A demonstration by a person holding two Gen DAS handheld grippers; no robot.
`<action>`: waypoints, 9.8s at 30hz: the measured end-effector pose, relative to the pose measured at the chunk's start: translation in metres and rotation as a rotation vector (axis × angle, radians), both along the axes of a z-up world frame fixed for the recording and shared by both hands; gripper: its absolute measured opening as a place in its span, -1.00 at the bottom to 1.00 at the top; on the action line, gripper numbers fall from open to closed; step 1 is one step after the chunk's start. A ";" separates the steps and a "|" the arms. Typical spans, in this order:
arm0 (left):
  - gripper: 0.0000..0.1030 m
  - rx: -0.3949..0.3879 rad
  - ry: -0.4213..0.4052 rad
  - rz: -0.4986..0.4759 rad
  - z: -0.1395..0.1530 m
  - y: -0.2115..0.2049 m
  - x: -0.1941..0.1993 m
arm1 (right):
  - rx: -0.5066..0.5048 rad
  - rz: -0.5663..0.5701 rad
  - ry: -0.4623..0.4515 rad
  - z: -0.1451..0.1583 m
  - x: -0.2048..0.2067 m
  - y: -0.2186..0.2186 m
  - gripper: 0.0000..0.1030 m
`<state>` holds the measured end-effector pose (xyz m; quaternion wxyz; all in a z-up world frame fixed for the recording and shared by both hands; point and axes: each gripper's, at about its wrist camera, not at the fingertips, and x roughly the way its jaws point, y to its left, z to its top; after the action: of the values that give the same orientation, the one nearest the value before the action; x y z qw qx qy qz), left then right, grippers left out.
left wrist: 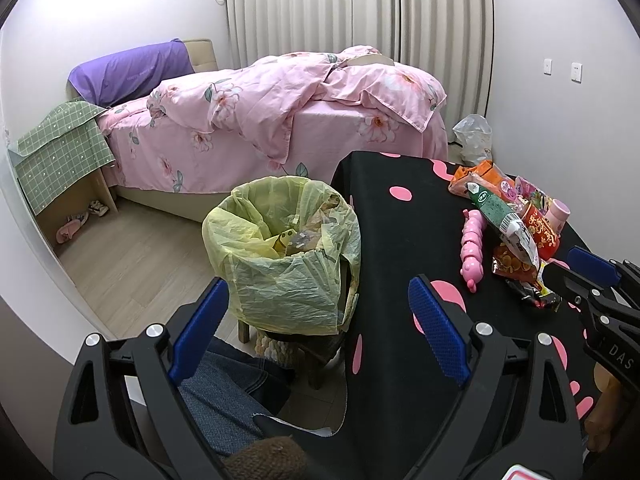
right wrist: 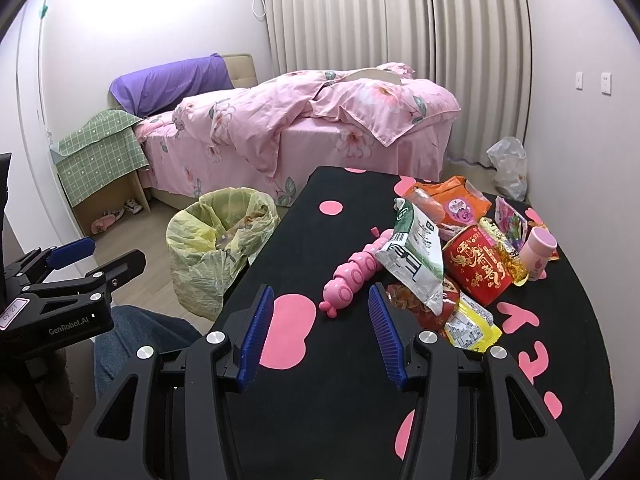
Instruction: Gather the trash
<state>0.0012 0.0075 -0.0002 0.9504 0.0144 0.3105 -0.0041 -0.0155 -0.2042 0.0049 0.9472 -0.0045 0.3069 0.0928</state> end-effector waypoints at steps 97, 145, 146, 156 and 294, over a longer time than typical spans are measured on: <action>0.53 -0.151 0.220 -0.328 -0.049 -0.092 0.089 | -0.073 0.097 0.115 -0.066 0.046 -0.112 -0.08; -0.44 -0.183 0.435 -0.564 -0.084 -0.202 0.084 | -0.083 -0.202 0.110 -0.071 0.002 -0.211 -0.02; -0.52 -0.191 0.441 -0.575 -0.084 -0.200 0.083 | -0.079 -0.198 0.106 -0.071 0.002 -0.209 -0.02; -0.57 -0.164 0.335 -0.576 -0.054 -0.158 0.054 | -0.037 -0.120 0.049 -0.048 -0.005 -0.183 -0.02; 0.57 -0.200 0.303 -0.610 -0.021 -0.192 0.200 | 0.054 -0.280 -0.028 -0.002 0.095 -0.315 -0.79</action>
<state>0.2010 -0.1842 -0.0210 0.8454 0.0125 0.4274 -0.3202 0.0798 -0.5196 0.0032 0.9549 0.0623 0.2886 -0.0320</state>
